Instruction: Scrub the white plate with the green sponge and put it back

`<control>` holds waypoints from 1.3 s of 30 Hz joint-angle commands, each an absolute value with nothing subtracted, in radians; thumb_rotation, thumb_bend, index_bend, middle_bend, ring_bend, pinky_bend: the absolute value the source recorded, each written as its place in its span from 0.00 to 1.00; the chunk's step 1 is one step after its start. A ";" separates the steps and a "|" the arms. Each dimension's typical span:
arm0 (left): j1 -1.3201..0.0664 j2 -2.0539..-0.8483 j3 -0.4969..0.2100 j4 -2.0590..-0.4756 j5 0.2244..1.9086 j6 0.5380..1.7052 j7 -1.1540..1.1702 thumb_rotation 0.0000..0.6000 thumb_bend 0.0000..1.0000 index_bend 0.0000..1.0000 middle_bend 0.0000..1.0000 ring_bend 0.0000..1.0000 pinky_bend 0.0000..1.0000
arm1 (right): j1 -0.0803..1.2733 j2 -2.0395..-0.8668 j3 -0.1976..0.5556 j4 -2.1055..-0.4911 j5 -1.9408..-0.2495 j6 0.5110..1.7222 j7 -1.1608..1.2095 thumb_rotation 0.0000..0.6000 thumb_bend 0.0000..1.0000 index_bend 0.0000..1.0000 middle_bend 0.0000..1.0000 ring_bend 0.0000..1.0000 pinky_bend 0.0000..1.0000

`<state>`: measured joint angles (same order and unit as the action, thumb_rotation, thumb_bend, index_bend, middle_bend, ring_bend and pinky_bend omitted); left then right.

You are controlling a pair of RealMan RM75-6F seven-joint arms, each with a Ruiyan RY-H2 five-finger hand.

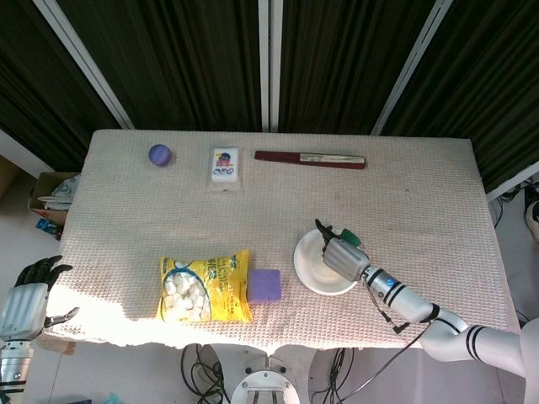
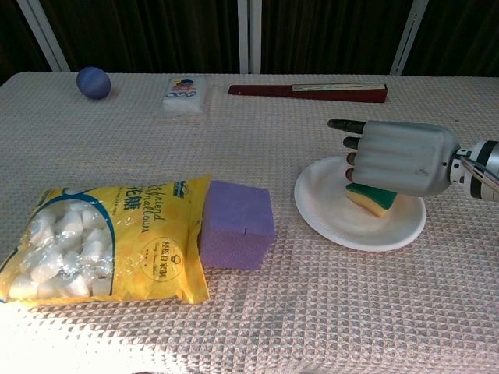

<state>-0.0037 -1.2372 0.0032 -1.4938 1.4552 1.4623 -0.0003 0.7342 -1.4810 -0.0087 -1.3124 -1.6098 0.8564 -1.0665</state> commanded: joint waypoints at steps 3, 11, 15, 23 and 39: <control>-0.002 -1.239 0.004 -1.492 1.455 1.463 -0.002 1.00 0.06 0.26 0.13 0.11 0.14 | 0.741 -1.493 0.019 -1.274 -1.570 0.844 -1.080 1.00 0.36 0.74 0.53 0.28 0.00; 0.004 -1.240 0.005 -1.487 1.448 1.463 -0.007 1.00 0.06 0.25 0.13 0.11 0.14 | 0.767 -1.521 0.039 -1.216 -1.526 0.816 -1.106 1.00 0.36 0.74 0.53 0.28 0.00; 0.003 -1.242 0.004 -1.483 1.448 1.461 -0.009 1.00 0.06 0.25 0.13 0.11 0.14 | 0.771 -1.522 0.033 -1.211 -1.524 0.817 -1.120 1.00 0.36 0.74 0.53 0.28 0.00; 0.002 -1.242 0.002 -1.479 1.451 1.464 -0.014 1.00 0.06 0.25 0.13 0.11 0.14 | 0.759 -1.512 0.082 -1.209 -1.484 0.899 -1.090 1.00 0.36 0.74 0.53 0.28 0.00; 0.006 -1.225 0.004 -1.507 1.455 1.473 0.008 1.00 0.06 0.25 0.13 0.11 0.14 | 0.798 -1.671 0.247 -1.086 -1.146 0.875 -1.009 1.00 0.33 0.33 0.36 0.17 0.00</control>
